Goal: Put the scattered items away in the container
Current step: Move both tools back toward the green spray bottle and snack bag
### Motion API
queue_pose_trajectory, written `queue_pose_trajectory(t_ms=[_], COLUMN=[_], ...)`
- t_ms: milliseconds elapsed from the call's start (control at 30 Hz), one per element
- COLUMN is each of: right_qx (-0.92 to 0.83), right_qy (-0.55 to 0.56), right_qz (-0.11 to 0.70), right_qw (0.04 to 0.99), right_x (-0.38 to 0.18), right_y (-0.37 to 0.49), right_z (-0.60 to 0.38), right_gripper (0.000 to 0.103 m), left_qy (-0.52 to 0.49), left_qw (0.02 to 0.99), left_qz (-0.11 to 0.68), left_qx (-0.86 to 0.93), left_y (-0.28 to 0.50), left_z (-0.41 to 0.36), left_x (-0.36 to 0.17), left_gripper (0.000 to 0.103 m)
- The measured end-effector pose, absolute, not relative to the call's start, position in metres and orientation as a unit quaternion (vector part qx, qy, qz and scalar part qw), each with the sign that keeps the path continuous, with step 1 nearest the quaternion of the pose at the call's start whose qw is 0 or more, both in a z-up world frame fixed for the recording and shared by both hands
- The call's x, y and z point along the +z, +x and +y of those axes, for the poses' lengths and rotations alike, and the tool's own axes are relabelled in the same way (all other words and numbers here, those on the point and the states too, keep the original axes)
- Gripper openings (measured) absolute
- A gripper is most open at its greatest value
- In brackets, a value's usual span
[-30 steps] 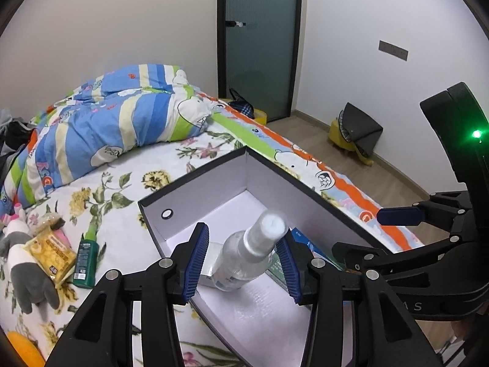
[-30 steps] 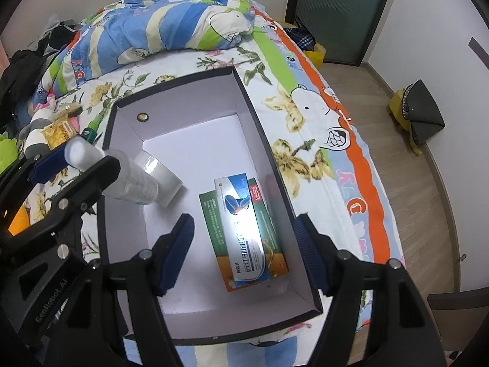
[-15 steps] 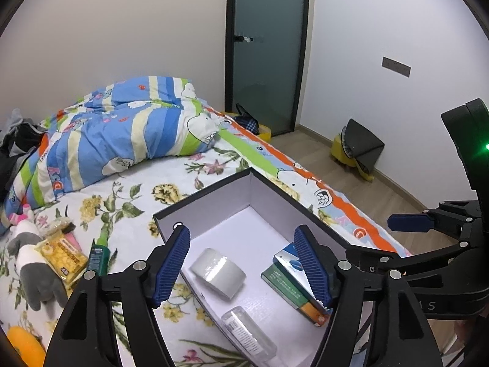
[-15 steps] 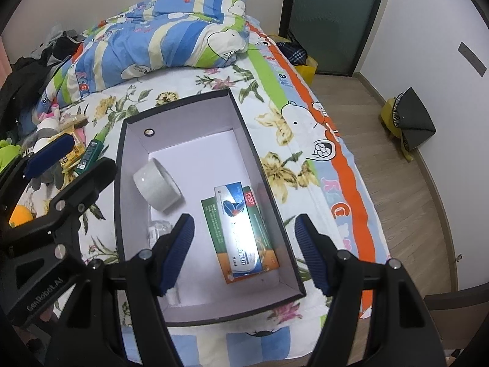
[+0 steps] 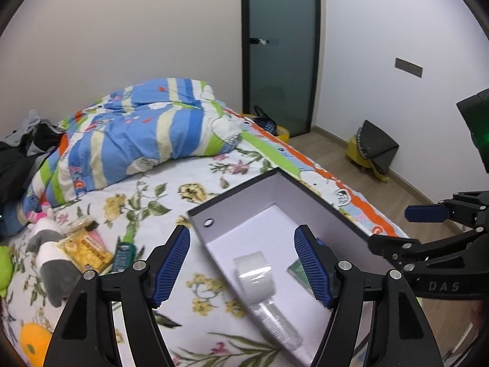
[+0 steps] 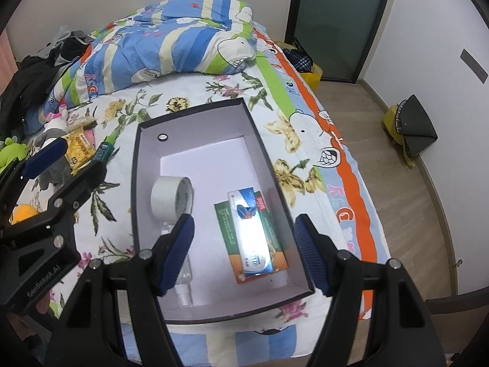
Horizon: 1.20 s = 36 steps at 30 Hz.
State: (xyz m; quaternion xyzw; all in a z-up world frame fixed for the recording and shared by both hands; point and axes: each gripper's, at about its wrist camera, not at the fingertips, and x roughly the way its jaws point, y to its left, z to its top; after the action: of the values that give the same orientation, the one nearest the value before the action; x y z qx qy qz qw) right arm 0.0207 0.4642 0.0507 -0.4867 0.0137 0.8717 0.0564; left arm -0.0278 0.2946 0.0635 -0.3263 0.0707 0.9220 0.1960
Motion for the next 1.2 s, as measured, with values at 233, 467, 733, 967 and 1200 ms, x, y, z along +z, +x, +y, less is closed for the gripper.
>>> queue_pose_trajectory(t_ms=[233,467,733,967,1200], right_qx=[0.876,0.876,0.867,0.842,0.813], right_qy=[-0.481,-0.482,-0.495,-0.532,-0.572], right_qz=[0.007,-0.003,-0.008,0.027,0.067], right_qw=[0.036,-0.001,-0.053,-0.085,-0.083], right_x=[0.057,0.056,0.04,-0.004,-0.059], right_y=[0.008,-0.013,-0.056,-0.107,-0.172], right_z=[0.431,0.374,0.294,0.24,0.204], right_gripper=[0.068,0.068,0.068,0.068,0.068], left_qy=[-0.322,-0.339,-0.361,-0.383,-0.392], left_qw=[0.161,0.103,0.04,0.015,0.011], left_qz=[0.073,0.048,0.015,-0.004,-0.012], left_qx=[0.93,0.934,0.932,0.923,0.92], left_y=[-0.028,-0.041,-0.06,-0.082,-0.098], left_z=[0.239,0.154,0.058,0.01,-0.01], left_x=[0.063,0.053,0.027,-0.012,-0.046], left_gripper=[0.072,0.072,0.072,0.072,0.072])
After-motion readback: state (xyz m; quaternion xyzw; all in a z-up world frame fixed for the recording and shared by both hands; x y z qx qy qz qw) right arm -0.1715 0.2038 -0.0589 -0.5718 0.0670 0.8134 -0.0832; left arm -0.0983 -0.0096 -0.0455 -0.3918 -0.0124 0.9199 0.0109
